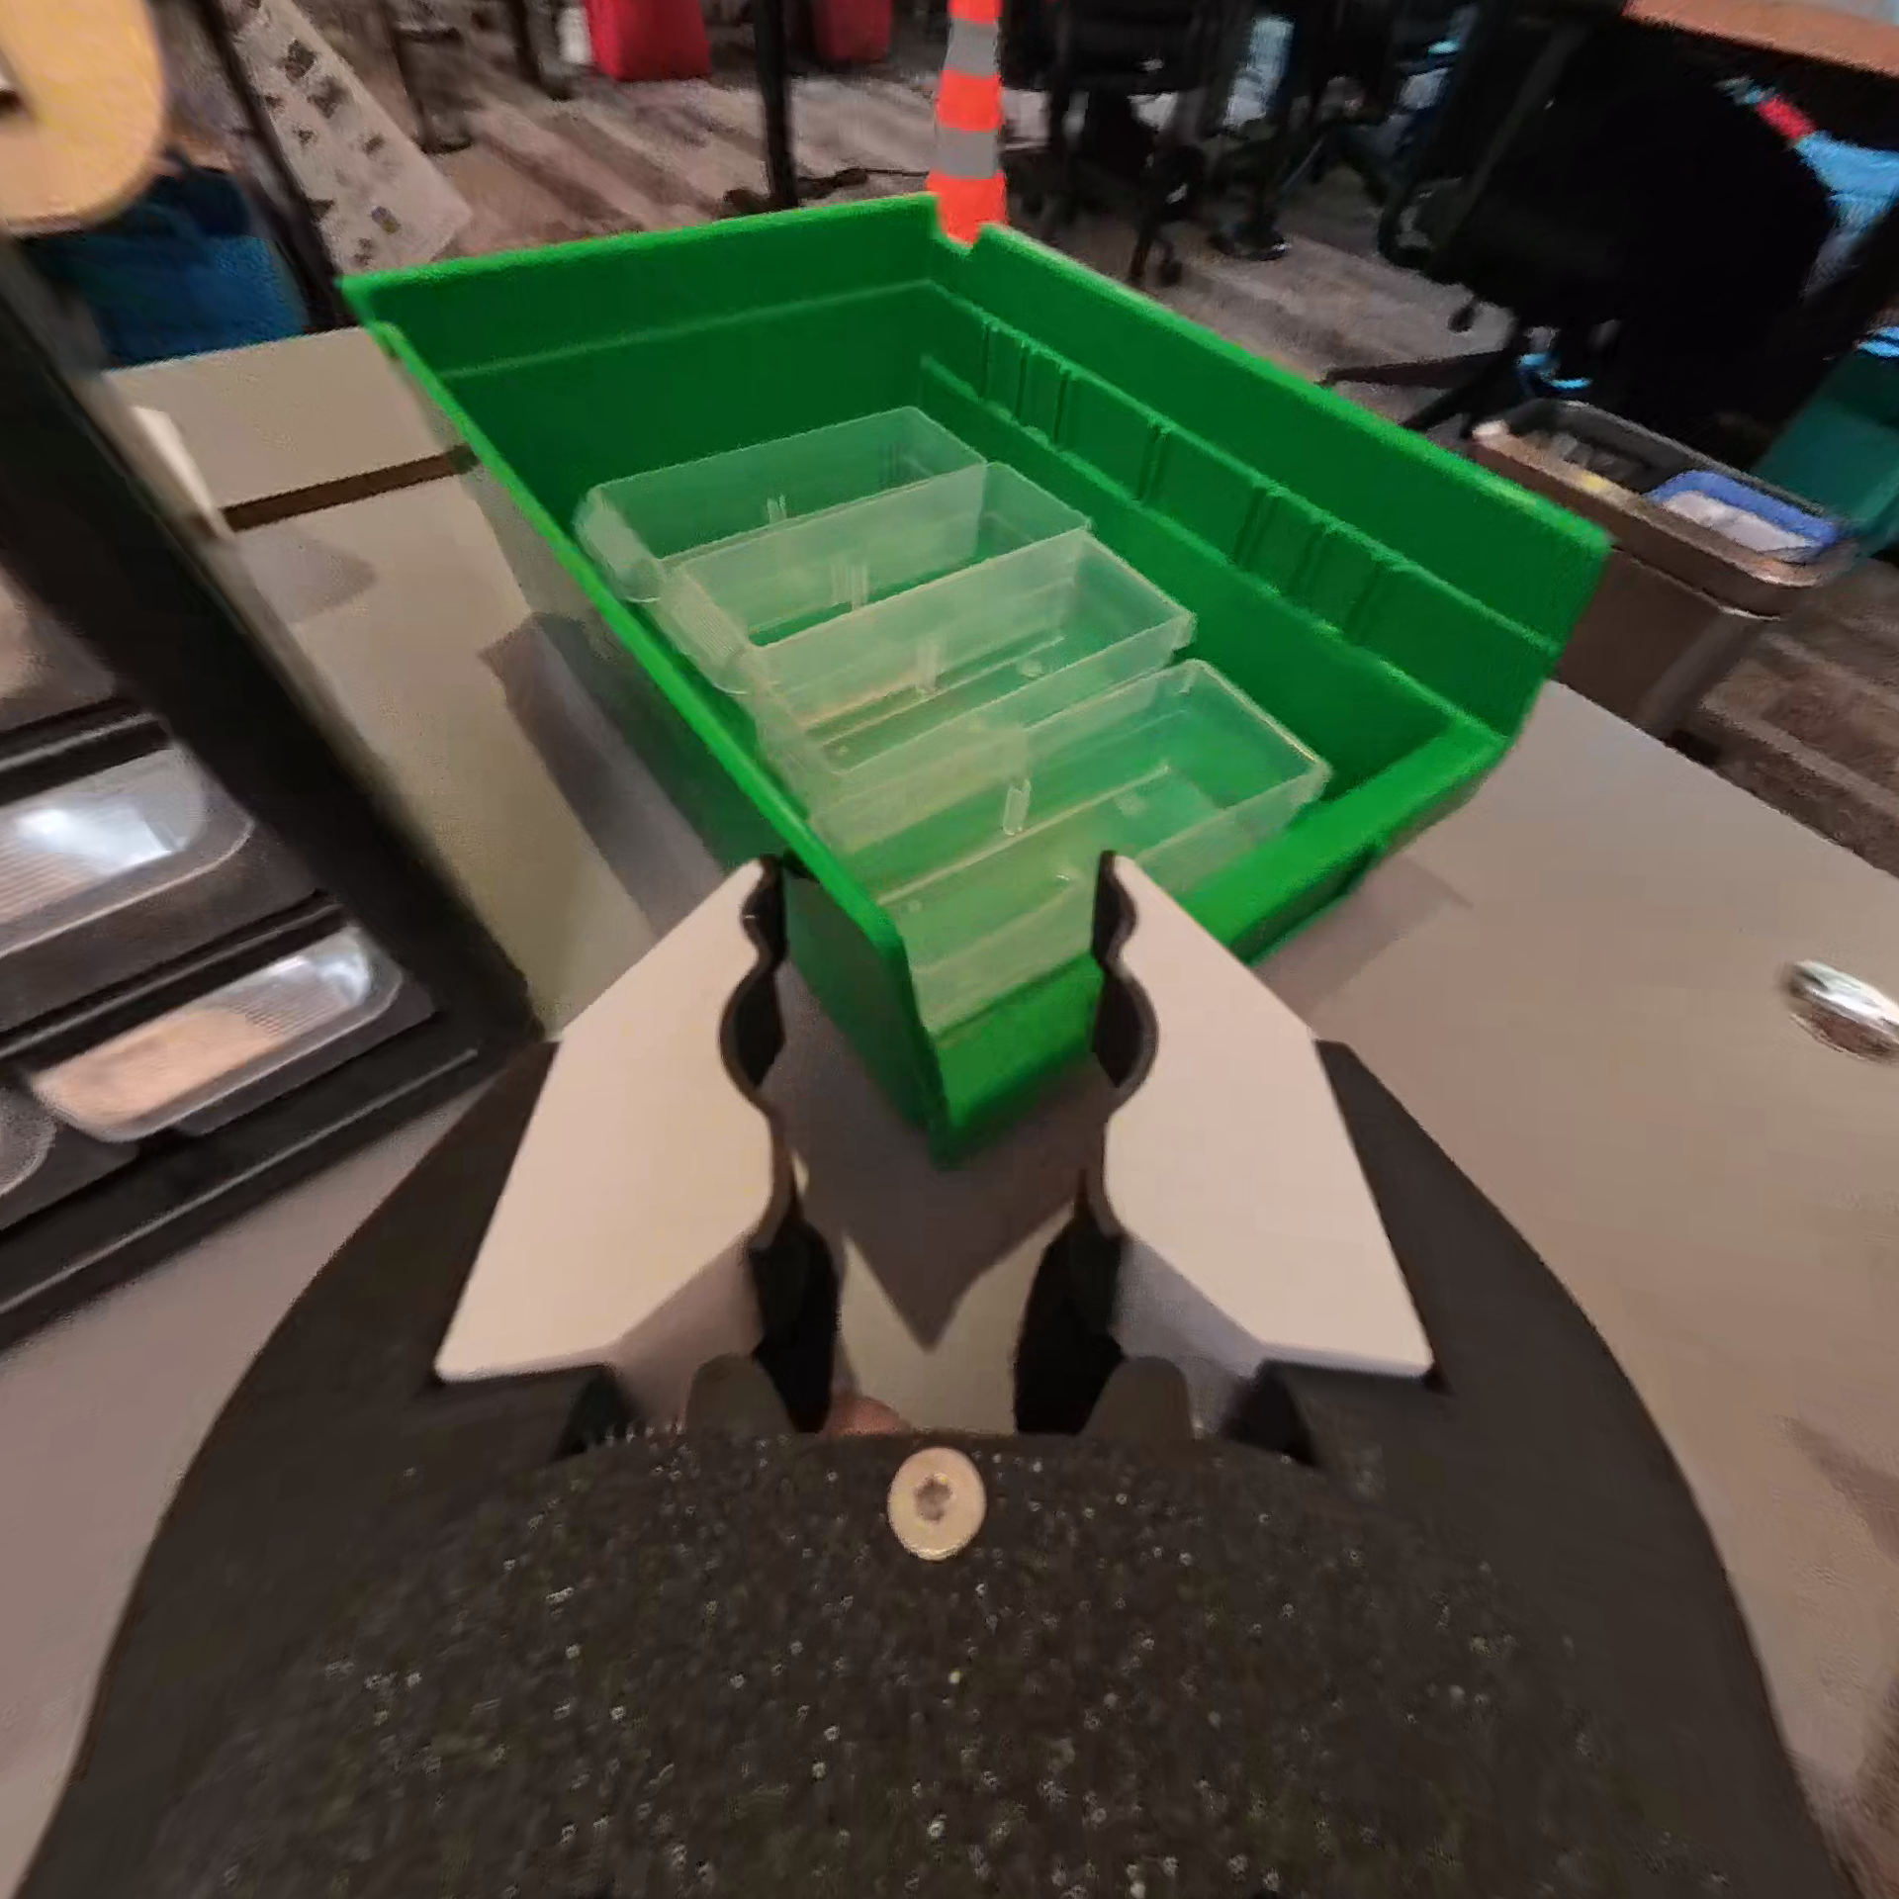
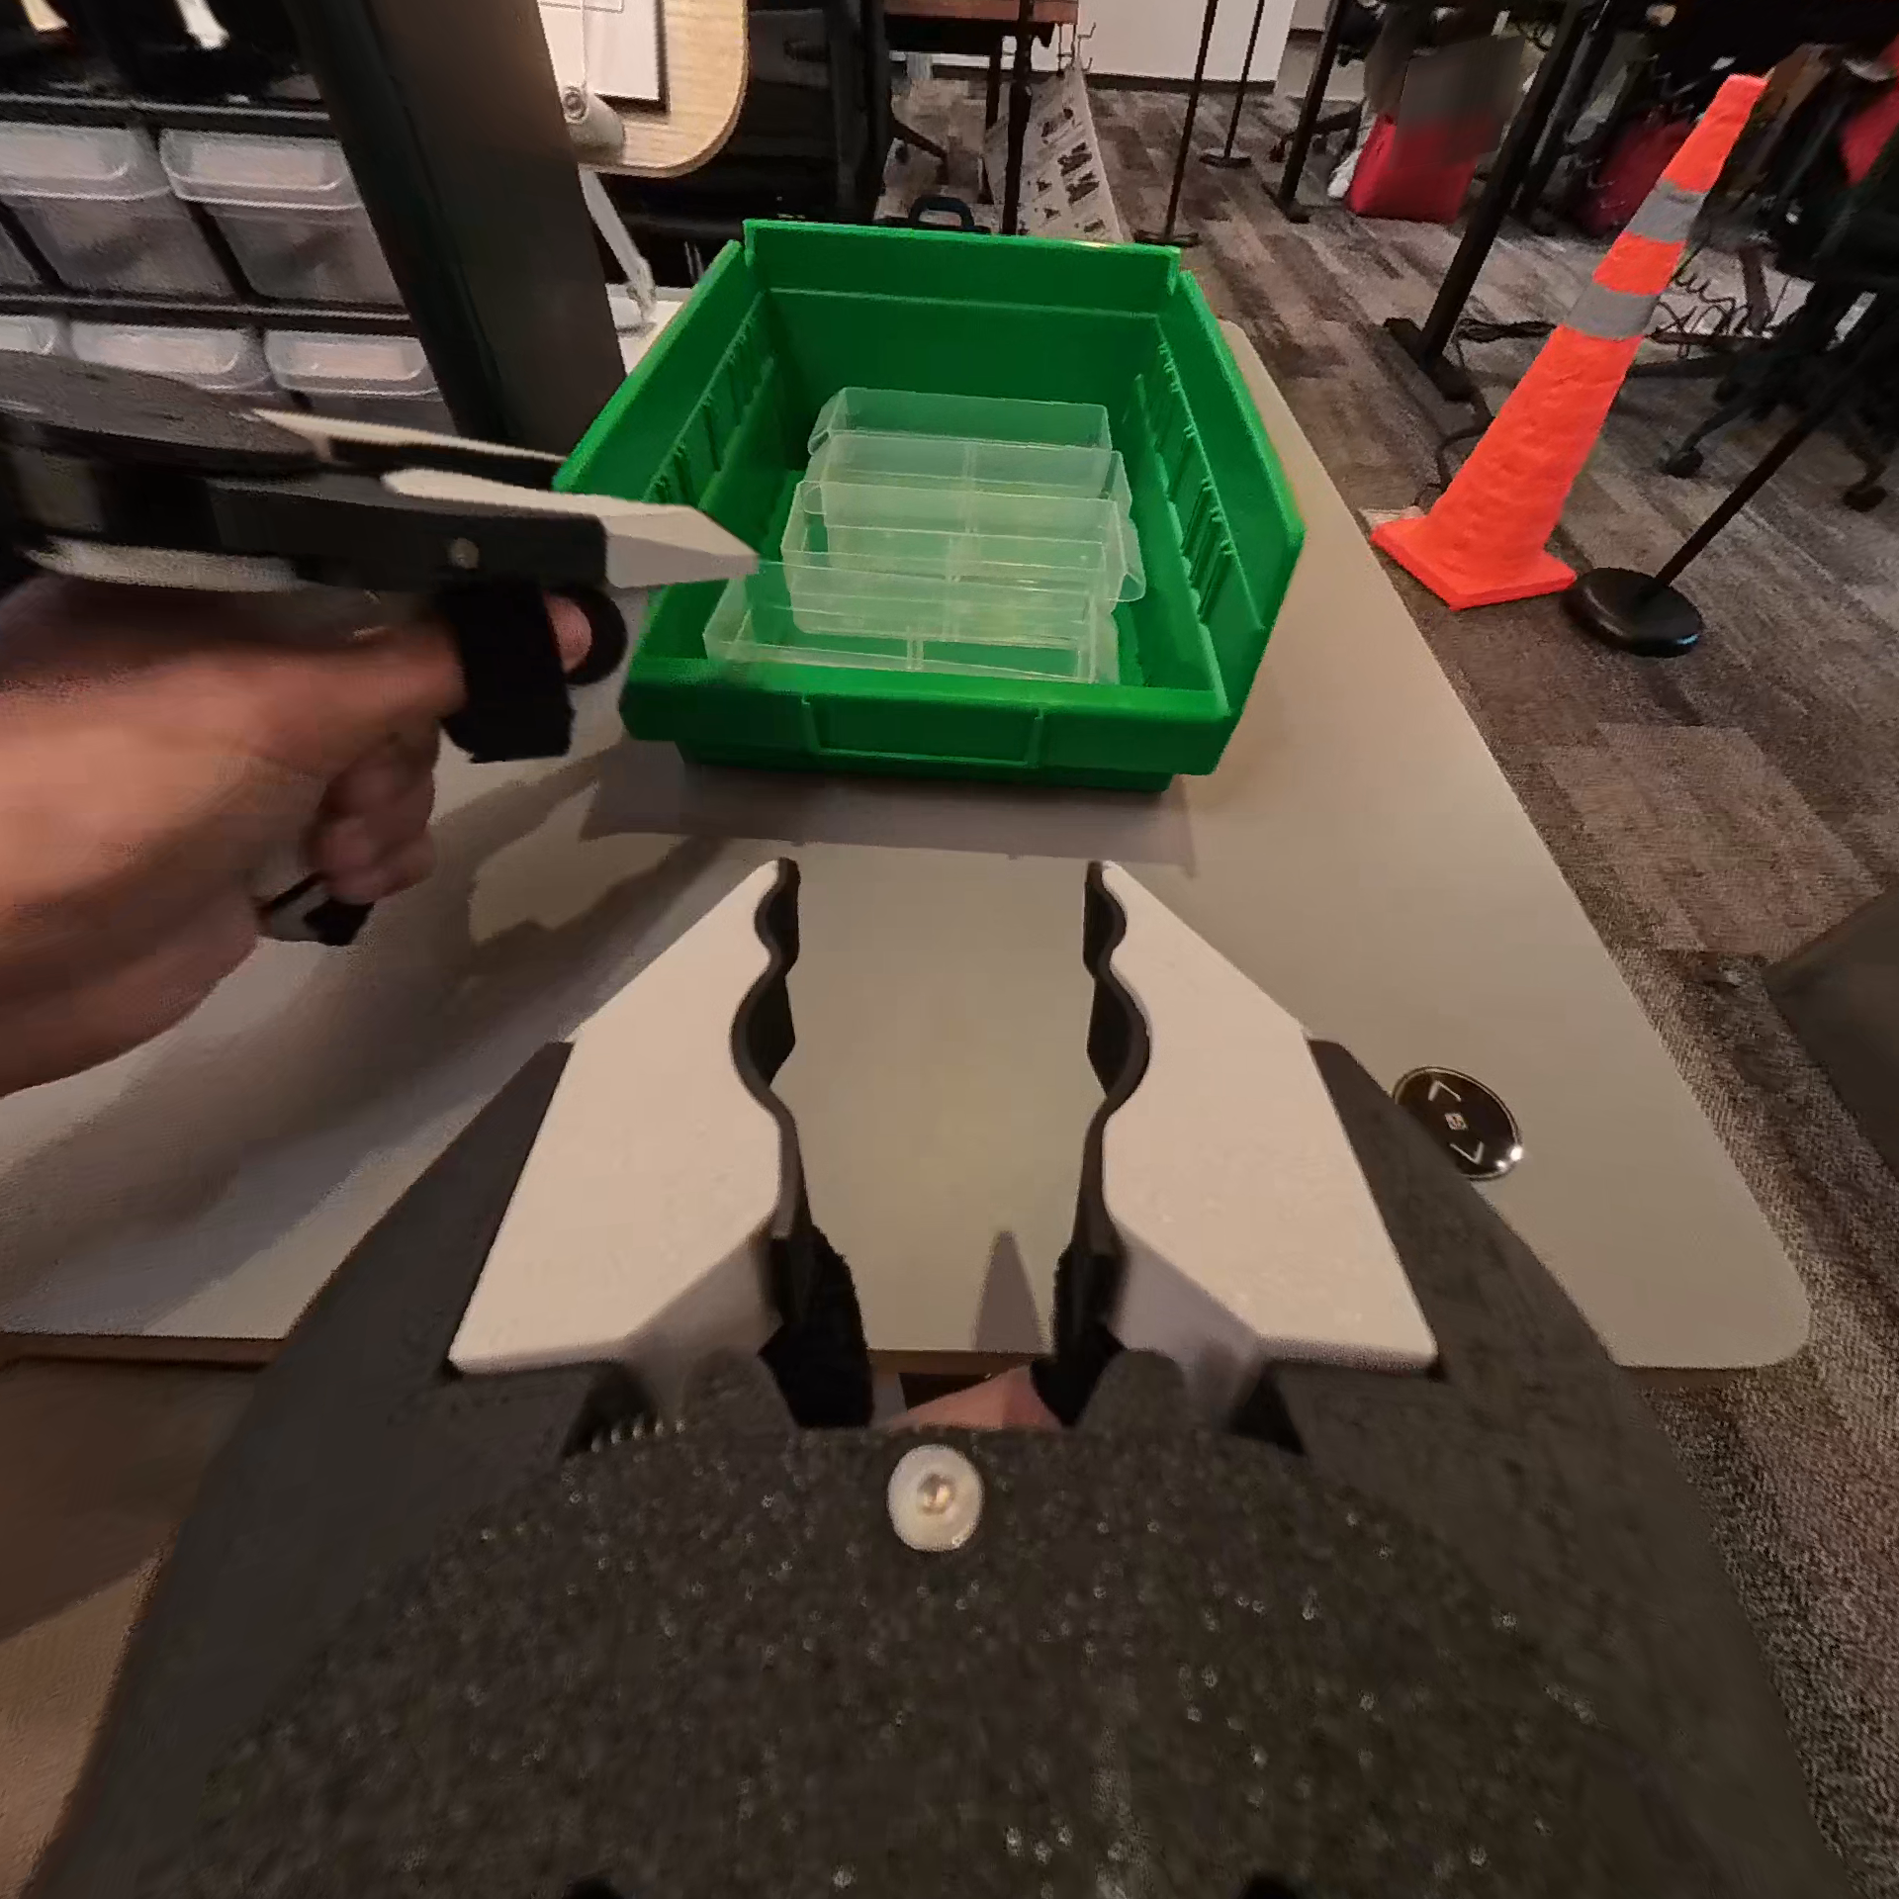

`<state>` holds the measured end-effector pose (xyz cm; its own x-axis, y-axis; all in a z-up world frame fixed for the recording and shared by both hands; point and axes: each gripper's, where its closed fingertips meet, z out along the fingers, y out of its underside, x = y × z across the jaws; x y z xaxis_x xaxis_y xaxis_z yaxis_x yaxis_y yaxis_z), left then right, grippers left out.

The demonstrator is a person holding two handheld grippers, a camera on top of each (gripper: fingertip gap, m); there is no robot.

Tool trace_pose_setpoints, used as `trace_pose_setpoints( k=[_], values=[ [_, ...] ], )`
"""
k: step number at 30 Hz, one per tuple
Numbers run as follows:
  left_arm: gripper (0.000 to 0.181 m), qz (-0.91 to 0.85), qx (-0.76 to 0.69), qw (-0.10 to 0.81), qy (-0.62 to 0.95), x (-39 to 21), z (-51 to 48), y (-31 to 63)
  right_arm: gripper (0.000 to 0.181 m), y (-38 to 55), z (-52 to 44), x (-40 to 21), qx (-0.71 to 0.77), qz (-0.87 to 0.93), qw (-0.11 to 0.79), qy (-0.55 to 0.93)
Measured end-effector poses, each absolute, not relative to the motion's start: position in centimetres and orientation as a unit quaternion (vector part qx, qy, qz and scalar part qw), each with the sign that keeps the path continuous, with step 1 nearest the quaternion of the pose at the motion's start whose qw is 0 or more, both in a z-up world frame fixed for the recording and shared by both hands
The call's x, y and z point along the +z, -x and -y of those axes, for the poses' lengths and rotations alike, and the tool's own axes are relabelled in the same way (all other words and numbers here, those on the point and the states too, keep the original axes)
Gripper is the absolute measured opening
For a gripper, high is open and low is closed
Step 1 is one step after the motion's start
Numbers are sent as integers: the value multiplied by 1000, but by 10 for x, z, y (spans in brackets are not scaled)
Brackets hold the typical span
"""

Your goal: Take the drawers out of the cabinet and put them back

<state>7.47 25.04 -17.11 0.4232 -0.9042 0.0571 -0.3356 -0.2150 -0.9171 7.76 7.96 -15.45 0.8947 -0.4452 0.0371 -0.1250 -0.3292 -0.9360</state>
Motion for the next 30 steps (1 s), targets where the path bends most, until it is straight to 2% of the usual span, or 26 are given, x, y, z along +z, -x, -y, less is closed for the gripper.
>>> trace_pose_setpoints(
  k=[3, 12, 20, 30],
  values=[
    [22, -396, -294, 463, 737, -175, -267, -72, 56, -86, -74, -157, -142, -194, 549, 801],
    [5, -413, -261, 474, 732, -176, -252, -25, 57, -109, -70, -175, -142, -261, 510, 807],
    [2, -510, -302, 413, 692, -177, -227, 56, 57, -76, -48, -64, -78, -197, 680, 702],
    [1, -601, -391, 315, 622, -176, -279, 195, 56, -44, -81, -106, -51, -171, 643, 745]
  ],
)
